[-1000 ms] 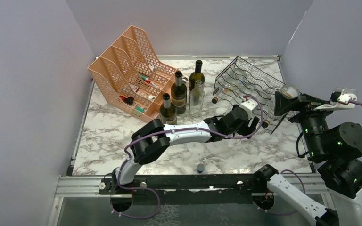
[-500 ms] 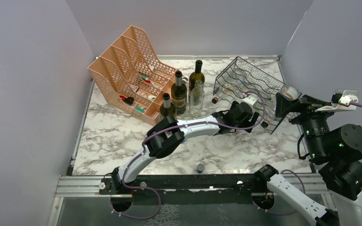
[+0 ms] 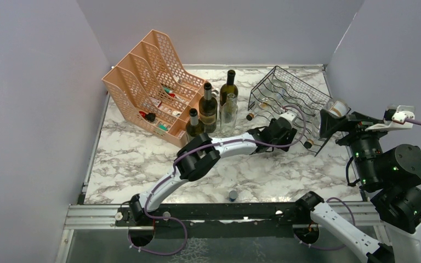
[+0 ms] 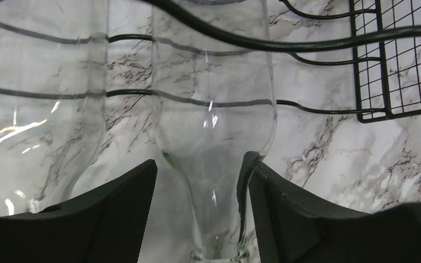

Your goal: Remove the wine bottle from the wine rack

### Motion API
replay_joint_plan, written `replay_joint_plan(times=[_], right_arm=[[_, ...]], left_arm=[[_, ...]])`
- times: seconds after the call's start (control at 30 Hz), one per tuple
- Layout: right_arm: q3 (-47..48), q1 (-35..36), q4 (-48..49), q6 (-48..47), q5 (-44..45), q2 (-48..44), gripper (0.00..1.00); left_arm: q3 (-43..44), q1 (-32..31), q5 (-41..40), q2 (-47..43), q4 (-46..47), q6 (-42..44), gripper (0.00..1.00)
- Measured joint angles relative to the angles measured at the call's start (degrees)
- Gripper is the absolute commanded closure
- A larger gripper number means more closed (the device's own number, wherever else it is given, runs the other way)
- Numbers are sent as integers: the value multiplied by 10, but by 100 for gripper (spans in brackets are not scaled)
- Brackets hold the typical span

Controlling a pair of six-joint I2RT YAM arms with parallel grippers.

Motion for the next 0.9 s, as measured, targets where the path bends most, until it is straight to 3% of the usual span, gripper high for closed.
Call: replay_joint_plan(times=[0.2, 0.57, 0.9], right_arm=[[0, 0, -6, 0, 0, 0, 0], [4, 0, -8, 0, 0, -5, 0], [3, 0, -8, 3, -1, -5, 0]], left_arm=[[42, 2, 17, 32, 0, 0, 44], [50, 5, 41, 30, -41, 0, 75], [-54, 12, 35, -89, -77, 4, 95]])
